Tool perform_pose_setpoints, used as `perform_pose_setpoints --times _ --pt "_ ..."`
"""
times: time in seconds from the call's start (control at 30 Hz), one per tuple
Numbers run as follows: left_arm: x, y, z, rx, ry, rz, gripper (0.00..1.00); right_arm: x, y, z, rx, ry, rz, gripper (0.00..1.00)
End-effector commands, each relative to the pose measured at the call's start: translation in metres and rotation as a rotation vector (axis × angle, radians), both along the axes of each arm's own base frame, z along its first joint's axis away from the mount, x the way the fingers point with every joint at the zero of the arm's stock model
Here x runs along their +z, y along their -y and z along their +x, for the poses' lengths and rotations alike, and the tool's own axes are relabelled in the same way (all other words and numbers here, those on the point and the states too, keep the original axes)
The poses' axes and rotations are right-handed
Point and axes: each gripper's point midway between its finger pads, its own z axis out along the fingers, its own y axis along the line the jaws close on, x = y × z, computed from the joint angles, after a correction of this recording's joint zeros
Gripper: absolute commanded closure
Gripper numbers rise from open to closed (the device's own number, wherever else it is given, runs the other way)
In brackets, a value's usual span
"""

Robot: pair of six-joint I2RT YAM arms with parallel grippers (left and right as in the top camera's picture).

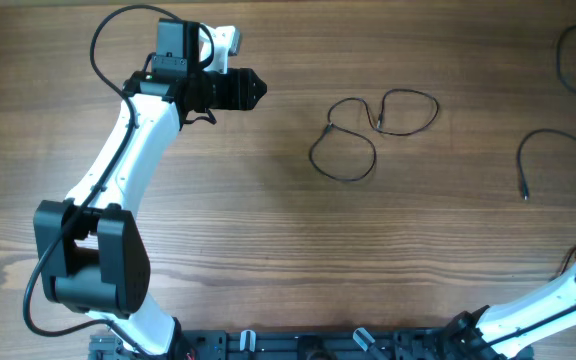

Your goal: Untangle cables

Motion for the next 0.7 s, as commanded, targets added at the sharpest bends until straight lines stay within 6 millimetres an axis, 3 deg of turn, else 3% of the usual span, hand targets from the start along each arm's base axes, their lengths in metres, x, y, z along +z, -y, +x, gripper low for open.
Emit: perform_pose_setpoints --times 0.0,0.13,0.23,0.5,0.67 --pt "0.009 0.000 -0.002 0.003 0.024 0.004 0.40 0.029 -0.038 0.012 0.118 0.005 -0.071 0.00" --pt "0.007 -0.004 0.000 0.018 0.024 0.024 0.40 0.027 -0.082 0.038 0.262 -0.022 -0.056 0.00" --pt "0.002 -0.017 0.005 0.073 0.032 0.094 0.40 0.027 -0.122 0.065 0.423 -0.033 -0.078 0.00" --pt "-0.005 -0.040 0.004 0.127 -0.005 0.127 0.29 0.028 -0.219 0.116 0.754 -0.013 -0.121 0.00" --pt "-0.007 -0.075 0.009 0.244 -0.048 0.105 0.28 0.024 -0.273 0.140 0.895 0.008 -0.136 0.00"
